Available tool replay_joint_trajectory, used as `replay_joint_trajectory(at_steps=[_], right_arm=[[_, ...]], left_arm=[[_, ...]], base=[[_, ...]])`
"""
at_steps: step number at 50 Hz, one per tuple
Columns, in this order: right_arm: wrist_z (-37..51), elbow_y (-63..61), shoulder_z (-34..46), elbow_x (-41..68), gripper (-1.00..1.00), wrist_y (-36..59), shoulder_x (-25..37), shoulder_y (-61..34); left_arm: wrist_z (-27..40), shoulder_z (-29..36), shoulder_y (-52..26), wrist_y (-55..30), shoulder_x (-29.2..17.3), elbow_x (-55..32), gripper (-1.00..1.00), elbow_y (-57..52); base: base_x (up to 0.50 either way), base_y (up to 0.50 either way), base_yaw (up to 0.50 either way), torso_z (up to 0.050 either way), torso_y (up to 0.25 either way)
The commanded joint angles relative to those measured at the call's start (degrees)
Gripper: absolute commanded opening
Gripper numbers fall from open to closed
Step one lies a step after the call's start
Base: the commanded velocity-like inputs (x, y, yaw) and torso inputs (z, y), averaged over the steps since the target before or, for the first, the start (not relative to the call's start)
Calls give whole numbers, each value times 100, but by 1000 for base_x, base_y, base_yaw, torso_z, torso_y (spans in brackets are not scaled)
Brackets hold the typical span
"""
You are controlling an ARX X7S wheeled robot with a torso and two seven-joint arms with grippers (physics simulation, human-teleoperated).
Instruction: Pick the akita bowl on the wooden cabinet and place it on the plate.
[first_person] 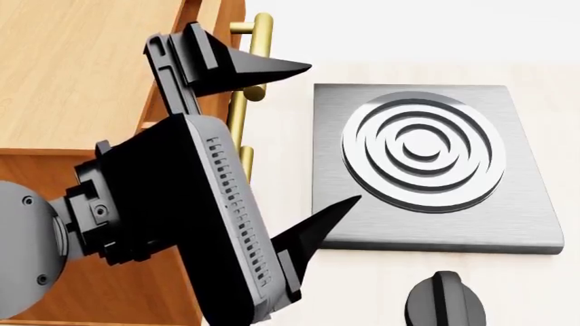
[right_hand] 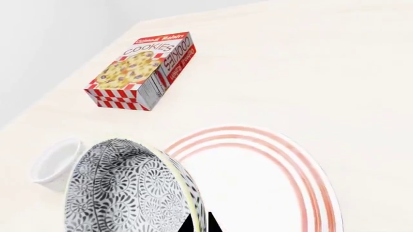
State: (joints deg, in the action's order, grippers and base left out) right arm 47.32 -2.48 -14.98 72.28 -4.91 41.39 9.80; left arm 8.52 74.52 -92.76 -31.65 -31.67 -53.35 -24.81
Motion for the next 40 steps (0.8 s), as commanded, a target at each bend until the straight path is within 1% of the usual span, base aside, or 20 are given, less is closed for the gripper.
replay_joint_trajectory(at_steps=[1,14,40], right_arm=[[-50,116,-8,-125,-100,24,0,-98],[-163,402,61,-159,-100,22,-108,-154],[-317,905,212,-189,-100,103,-212,-438]], left_arm=[[-18,16,58,39,-1,46,100,33],[-1,-13,90,51,-45,20,100,6],[-49,5,134,79,26,86,100,92]], base=[[0,0,0,0,0],[0,0,0,0,1],[0,0,0,0,0]])
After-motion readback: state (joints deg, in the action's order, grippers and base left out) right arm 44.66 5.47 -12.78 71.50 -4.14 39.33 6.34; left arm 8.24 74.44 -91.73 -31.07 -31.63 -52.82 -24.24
